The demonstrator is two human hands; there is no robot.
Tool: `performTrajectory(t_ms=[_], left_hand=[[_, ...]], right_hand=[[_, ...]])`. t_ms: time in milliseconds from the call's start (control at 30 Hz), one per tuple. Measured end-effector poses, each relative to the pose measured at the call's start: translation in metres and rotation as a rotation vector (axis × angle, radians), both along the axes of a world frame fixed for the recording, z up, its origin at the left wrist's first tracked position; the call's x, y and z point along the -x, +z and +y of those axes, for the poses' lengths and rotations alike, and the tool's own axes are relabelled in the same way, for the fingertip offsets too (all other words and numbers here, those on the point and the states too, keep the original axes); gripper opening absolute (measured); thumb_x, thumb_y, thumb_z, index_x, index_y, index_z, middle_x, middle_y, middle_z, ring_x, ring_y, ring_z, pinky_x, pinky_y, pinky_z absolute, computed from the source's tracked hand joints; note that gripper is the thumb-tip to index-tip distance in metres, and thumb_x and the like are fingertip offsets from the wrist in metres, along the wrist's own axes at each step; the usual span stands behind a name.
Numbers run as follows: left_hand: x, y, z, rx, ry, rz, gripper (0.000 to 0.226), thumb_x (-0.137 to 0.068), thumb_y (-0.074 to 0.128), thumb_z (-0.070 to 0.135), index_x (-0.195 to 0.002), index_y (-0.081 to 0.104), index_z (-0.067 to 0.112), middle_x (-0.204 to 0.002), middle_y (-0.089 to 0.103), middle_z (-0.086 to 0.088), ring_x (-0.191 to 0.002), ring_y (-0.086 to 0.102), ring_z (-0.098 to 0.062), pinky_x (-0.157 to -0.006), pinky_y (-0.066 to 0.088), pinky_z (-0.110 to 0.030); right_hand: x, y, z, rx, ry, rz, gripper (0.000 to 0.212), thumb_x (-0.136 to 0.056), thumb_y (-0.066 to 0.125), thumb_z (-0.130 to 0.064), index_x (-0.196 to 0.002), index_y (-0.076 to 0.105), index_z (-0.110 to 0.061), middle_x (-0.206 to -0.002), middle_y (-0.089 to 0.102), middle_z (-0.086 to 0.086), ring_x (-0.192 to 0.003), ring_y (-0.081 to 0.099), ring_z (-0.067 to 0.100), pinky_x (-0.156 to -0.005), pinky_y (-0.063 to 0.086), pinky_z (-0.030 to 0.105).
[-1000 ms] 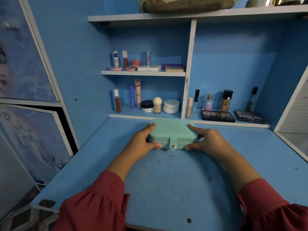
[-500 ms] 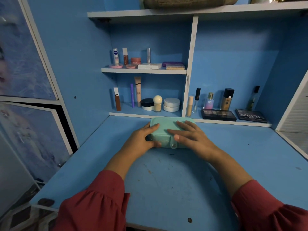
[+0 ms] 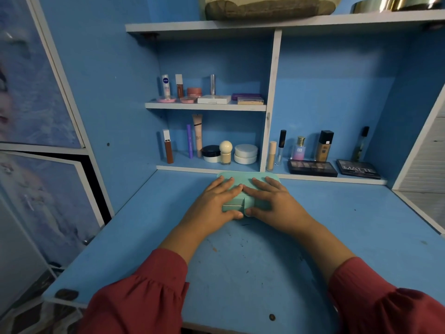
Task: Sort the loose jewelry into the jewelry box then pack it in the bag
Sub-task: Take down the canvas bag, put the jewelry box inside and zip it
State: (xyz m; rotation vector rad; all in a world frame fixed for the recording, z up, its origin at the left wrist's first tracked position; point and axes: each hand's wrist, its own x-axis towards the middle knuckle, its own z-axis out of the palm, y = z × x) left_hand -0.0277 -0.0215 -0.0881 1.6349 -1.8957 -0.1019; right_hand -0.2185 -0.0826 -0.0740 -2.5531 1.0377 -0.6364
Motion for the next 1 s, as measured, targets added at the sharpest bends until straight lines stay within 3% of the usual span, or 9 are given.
performTrajectory(t_ms=[200,500,833,900,1000], left_hand=[[0.002,0.000,0.000,0.005,0.019,-0.059,0.065,-0.088,0.067,0.024,-0.145,0.036,0.030,-0.156,0.026,0.008,-0.146,0.007,-0.009,-0.119,0.012,-0.031],[0.005,-0.001,0.002,0.033,0.025,-0.084,0.060,-0.090,0.064,0.022,-0.144,0.038,0.027,-0.155,0.028,0.004,-0.146,0.011,-0.012,-0.115,0.007,-0.020],[0.004,-0.001,0.004,0.042,0.004,-0.028,0.061,-0.088,0.066,0.019,-0.143,0.041,0.025,-0.154,0.029,0.005,-0.146,0.012,-0.010,-0.112,0.004,-0.014],[0.004,-0.003,0.004,0.043,-0.006,0.000,0.061,-0.087,0.068,0.017,-0.142,0.042,0.024,-0.154,0.030,0.004,-0.145,0.012,-0.010,-0.113,0.005,-0.015],[0.004,-0.002,0.003,0.027,0.014,0.087,0.071,-0.084,0.071,0.015,-0.145,0.037,0.025,-0.157,0.020,0.004,-0.145,0.008,-0.008,-0.119,0.010,-0.027]], right_hand=[[-0.004,-0.004,-0.001,0.072,-0.022,-0.013,0.068,-0.081,0.073,-0.037,-0.141,0.040,-0.037,-0.154,0.029,-0.006,-0.146,0.012,0.020,-0.114,0.006,0.020],[-0.007,-0.006,0.001,0.061,-0.058,-0.070,0.066,-0.077,0.078,-0.033,-0.136,0.047,-0.038,-0.152,0.034,-0.007,-0.145,0.016,0.018,-0.117,0.012,0.025],[-0.002,-0.007,0.005,0.093,-0.029,-0.054,0.063,-0.082,0.072,-0.037,-0.138,0.045,-0.038,-0.153,0.032,-0.008,-0.145,0.014,0.015,-0.114,0.009,0.020],[0.000,-0.007,0.005,0.018,-0.028,-0.139,0.059,-0.084,0.070,-0.036,-0.138,0.046,-0.034,-0.153,0.030,-0.010,-0.145,0.014,0.010,-0.112,0.008,0.016],[0.002,-0.004,0.009,-0.184,-0.113,-0.434,0.058,-0.091,0.062,-0.033,-0.144,0.041,-0.025,-0.156,0.021,-0.009,-0.142,0.015,0.001,-0.112,0.014,0.017]])
